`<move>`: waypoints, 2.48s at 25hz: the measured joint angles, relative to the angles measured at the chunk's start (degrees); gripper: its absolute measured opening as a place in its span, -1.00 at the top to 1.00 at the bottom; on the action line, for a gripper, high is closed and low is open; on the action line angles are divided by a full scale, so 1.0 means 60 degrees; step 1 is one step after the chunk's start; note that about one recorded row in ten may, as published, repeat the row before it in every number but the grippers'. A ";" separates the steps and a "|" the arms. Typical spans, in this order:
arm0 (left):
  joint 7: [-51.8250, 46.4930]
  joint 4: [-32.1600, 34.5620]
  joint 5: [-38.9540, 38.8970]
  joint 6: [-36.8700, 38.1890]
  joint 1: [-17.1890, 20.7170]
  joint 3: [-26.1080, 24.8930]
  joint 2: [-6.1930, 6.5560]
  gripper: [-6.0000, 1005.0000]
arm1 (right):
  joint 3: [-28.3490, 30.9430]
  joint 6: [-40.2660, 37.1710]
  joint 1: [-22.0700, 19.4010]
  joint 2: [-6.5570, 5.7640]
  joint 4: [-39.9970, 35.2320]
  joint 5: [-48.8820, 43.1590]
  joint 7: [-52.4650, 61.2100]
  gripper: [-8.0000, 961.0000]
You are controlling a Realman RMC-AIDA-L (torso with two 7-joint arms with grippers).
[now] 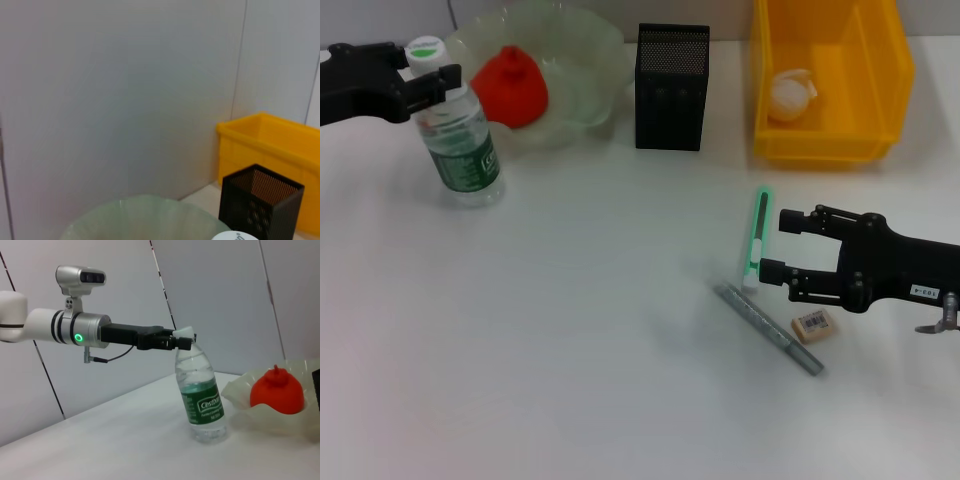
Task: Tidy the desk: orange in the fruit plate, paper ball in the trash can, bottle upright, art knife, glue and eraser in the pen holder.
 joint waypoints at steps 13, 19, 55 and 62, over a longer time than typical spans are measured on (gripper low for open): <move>-0.0049 -0.0264 -0.0223 -0.0223 0.0033 -0.0006 0.0079 -0.03 | 0.0040 -0.0007 0.0080 0.0000 0.0015 -0.0018 0.0047 -0.67; -0.0049 -0.0233 -0.0455 -0.0087 0.0075 -0.0005 0.0085 -0.29 | 0.0037 -0.0007 0.0092 0.0000 0.0015 -0.0019 0.0094 -0.67; 0.4386 -0.3863 -0.2304 0.4043 0.1369 0.1321 0.0054 -0.62 | -0.0689 -0.2253 0.3773 -0.0691 -0.4743 -0.5986 0.7468 -0.67; 0.4612 -0.3777 -0.1471 0.3509 0.1457 0.1277 -0.0168 -0.62 | -0.2720 -0.2061 0.4960 -0.0455 -0.4806 -0.7137 0.4726 -0.67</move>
